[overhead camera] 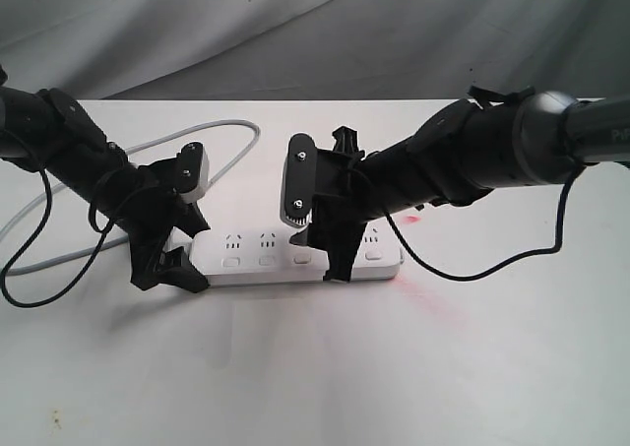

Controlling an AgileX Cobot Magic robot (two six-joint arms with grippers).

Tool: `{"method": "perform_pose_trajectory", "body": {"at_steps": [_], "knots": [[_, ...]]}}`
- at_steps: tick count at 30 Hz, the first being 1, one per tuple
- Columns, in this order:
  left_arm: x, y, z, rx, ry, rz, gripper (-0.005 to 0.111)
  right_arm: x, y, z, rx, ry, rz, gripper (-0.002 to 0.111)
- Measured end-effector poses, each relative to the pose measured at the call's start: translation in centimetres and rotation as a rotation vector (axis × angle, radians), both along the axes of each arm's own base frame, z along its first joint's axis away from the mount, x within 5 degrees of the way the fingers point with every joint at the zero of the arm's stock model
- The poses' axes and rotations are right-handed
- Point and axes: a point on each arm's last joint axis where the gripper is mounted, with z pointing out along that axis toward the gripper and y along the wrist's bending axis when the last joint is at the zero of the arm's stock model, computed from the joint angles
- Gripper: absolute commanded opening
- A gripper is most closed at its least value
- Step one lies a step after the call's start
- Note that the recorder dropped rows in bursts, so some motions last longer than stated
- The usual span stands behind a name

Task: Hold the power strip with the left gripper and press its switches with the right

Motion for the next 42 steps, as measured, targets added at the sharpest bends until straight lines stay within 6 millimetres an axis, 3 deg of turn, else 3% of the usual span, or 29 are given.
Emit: {"method": "perform_pose_trajectory", "body": {"at_steps": [5, 42], "knots": [[0.0, 0.0, 0.0, 0.0, 0.0, 0.0, 0.068, 0.0, 0.1, -0.9, -0.005, 0.026, 0.006, 0.054], [0.0, 0.0, 0.0, 0.0, 0.0, 0.0, 0.068, -0.1, -0.2, -2.2, -0.008, 0.071, 0.003, 0.054]]}}
